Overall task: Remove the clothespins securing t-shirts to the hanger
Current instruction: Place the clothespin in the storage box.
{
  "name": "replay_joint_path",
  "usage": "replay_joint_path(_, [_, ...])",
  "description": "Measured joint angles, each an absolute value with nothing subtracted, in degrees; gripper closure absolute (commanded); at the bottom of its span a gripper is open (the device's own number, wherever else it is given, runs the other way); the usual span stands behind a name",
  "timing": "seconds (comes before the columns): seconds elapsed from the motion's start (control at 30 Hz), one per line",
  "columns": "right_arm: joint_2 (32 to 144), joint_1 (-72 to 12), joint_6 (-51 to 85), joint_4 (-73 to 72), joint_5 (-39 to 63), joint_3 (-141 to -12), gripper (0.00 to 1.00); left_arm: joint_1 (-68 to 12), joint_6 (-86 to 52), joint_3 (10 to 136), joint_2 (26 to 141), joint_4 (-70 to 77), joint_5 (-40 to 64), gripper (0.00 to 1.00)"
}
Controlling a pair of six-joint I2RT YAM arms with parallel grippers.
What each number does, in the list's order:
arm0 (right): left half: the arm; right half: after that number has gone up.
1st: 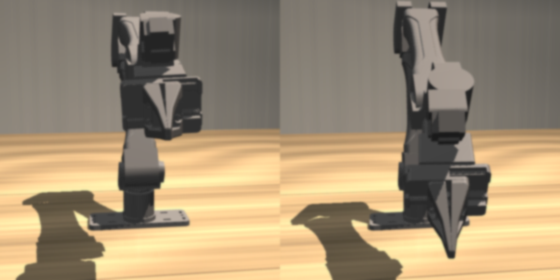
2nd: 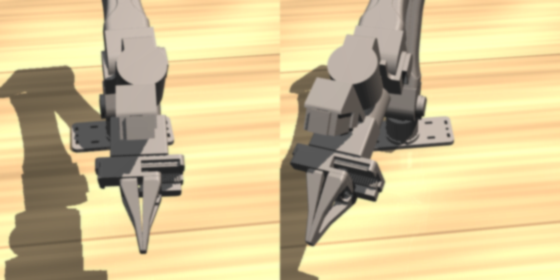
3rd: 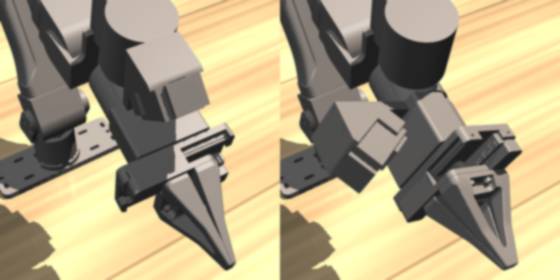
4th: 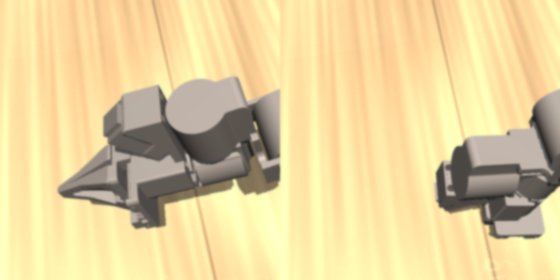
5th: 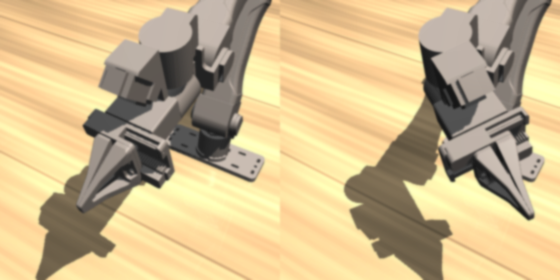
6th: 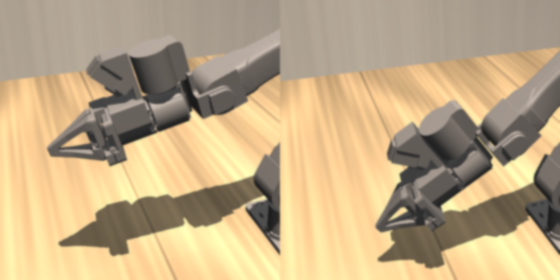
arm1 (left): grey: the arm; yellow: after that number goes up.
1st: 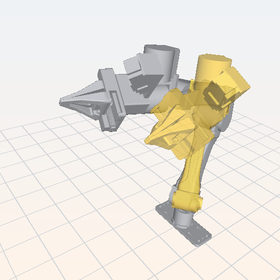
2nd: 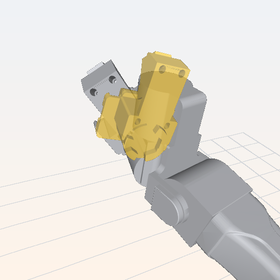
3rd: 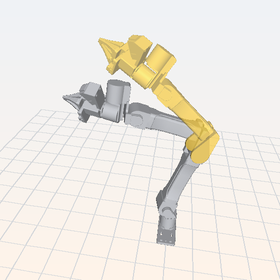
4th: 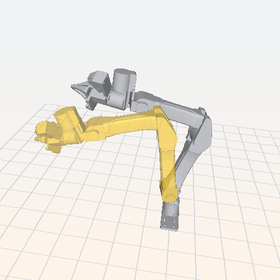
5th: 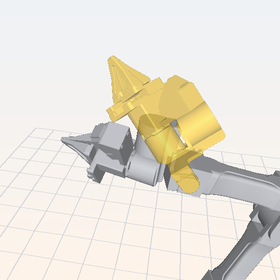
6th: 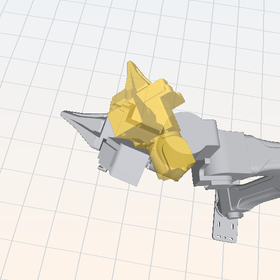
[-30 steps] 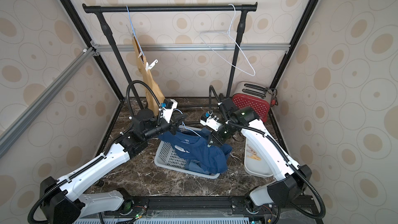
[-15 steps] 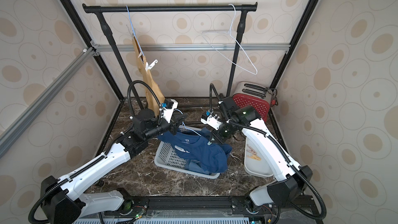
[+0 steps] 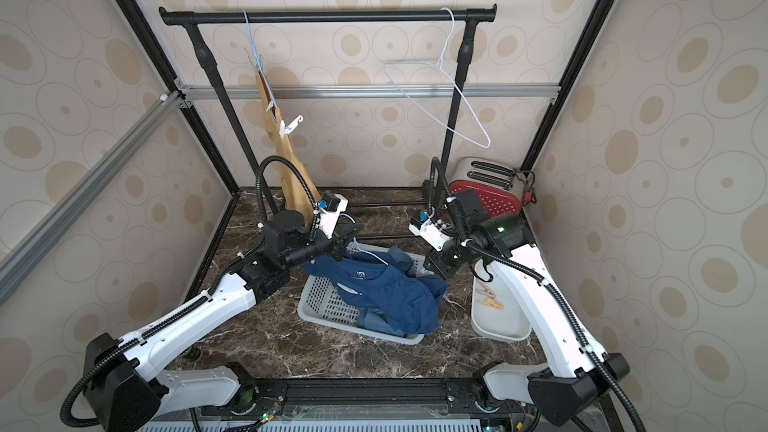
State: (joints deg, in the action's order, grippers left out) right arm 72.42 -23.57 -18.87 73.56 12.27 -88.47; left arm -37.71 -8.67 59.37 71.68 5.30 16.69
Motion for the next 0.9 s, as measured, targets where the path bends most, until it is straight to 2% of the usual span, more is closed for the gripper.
replay_joint_path(0.2, [68.7, -20.0, -18.7, 75.4, 1.0, -79.7, 0.78, -37.7, -8.5, 59.4, 72.6, 5.7, 18.1, 1.00])
replay_joint_path(0.4, [69.6, -16.0, -20.4, 75.3, -13.0, -69.5, 0.76, -37.7, -8.5, 59.3, 72.6, 7.6, 20.1, 1.00])
replay_joint_path(0.53, [72.2, -10.5, -21.9, 73.3, -21.0, -64.6, 0.77, -37.7, -9.0, 58.2, 72.6, 9.7, 21.0, 1.00])
replay_joint_path(0.7, [78.9, -4.9, -22.2, 67.7, -24.8, -63.6, 0.79, -37.8, -9.4, 55.6, 72.5, 12.2, 21.6, 1.00])
replay_joint_path(0.9, [89.8, -1.2, -21.7, 62.7, -25.8, -63.4, 0.72, -37.8, -9.7, 54.1, 71.3, 13.3, 22.2, 1.00])
